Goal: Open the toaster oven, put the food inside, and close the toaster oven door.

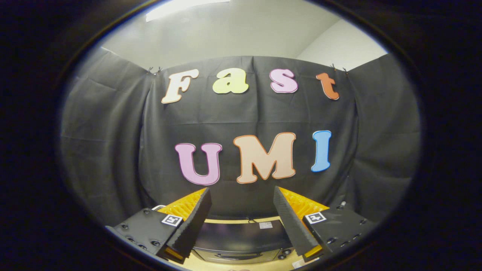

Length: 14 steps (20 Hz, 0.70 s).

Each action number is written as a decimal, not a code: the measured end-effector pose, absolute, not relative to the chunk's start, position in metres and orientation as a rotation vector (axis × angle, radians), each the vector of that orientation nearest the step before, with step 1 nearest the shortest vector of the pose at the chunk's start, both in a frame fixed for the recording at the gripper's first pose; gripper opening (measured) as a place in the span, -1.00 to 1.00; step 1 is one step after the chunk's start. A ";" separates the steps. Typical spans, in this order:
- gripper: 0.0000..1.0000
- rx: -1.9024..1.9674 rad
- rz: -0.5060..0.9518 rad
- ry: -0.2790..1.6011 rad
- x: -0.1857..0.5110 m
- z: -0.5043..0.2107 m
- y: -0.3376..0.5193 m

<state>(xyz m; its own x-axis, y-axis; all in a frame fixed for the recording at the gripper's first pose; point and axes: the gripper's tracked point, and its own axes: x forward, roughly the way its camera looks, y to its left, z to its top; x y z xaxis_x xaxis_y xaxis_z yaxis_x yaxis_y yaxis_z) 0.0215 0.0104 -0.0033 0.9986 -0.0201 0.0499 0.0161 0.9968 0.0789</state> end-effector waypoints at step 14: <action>1.00 0.073 -0.064 0.259 0.072 -0.213 0.015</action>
<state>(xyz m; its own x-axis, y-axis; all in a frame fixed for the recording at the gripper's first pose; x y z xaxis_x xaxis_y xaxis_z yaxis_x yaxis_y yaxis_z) 0.0715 0.0148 -0.2126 0.9646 -0.0539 -0.2580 0.0727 0.9953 0.0638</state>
